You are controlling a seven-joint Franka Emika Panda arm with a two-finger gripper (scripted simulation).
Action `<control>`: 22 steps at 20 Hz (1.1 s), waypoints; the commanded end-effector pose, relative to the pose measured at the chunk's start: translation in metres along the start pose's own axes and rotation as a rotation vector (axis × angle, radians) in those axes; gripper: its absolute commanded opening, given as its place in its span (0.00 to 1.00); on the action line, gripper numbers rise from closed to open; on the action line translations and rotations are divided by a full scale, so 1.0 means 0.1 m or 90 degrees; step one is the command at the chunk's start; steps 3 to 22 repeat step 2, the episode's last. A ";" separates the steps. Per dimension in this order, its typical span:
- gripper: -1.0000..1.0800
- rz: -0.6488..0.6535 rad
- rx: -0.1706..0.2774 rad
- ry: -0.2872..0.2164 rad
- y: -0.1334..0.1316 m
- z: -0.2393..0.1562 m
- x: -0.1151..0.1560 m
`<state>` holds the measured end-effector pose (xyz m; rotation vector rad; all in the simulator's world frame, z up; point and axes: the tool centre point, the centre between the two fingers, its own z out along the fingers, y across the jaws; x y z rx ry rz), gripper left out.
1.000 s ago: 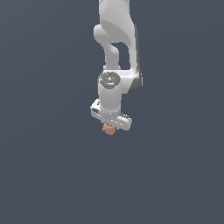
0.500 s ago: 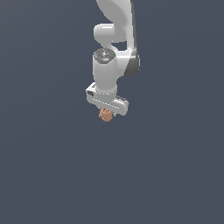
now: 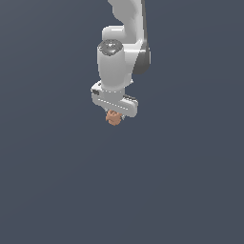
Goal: Pick up the object and move it to a goal position.
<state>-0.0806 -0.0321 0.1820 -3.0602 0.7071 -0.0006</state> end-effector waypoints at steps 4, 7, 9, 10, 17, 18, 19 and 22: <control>0.00 0.000 0.000 0.000 0.01 -0.02 -0.01; 0.00 0.000 0.000 0.000 0.01 -0.02 -0.01; 0.00 0.000 0.000 0.000 0.01 -0.02 -0.01; 0.00 0.000 0.000 0.000 0.01 -0.02 -0.01; 0.00 0.000 0.000 0.000 0.01 -0.02 -0.01; 0.00 0.000 0.000 0.000 0.01 -0.02 -0.01; 0.00 0.000 0.000 0.000 0.01 -0.02 -0.01; 0.00 0.000 0.000 0.000 0.01 -0.02 -0.01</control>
